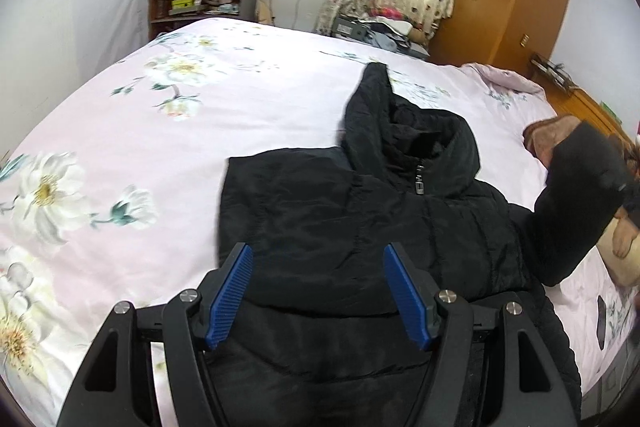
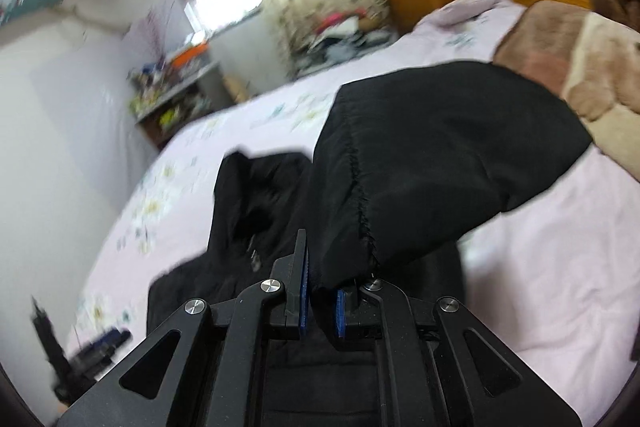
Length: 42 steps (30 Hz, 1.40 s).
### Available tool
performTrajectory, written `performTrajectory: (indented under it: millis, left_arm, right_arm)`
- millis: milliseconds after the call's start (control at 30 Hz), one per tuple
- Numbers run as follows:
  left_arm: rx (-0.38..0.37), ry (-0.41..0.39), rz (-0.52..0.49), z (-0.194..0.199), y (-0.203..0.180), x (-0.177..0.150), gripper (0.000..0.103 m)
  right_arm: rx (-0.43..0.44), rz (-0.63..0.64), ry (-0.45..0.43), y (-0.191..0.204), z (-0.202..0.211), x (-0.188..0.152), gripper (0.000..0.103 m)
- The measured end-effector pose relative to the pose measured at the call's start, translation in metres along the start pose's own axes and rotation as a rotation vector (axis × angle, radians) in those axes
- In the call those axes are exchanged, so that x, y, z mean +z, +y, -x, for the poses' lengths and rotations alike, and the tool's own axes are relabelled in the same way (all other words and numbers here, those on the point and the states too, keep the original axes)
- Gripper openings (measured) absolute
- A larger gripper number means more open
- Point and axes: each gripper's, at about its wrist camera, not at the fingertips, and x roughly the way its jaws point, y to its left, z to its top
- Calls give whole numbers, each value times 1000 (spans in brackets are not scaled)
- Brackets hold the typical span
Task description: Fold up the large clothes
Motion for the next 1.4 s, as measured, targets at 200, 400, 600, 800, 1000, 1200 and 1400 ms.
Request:
performTrajectory:
  millis: [200, 400, 600, 800, 1000, 1200, 1400]
  left_arm:
    - [37, 9, 29, 4, 26, -5, 70]
    - [43, 26, 47, -3, 34, -9, 70]
    - [-1, 29, 31, -10, 19, -3, 70]
    - [-75, 51, -15, -28, -21, 5, 70]
    - [-194, 52, -121, -51, -78, 8, 70]
    - [-95, 169, -188, -117, -95, -13, 43]
    - [-63, 173, -194, -134, -83, -27, 44]
  right_arm:
    - [40, 77, 192, 41, -79, -55, 21]
    - [49, 113, 295, 52, -115, -98, 43]
    - [126, 193, 319, 62, -97, -107, 49]
    - [201, 202, 249, 50, -66, -99, 50]
    - [-1, 125, 173, -15, -60, -83, 50]
    - [-140, 68, 203, -59, -94, -84, 40]
    - [-135, 116, 281, -48, -133, -110, 40]
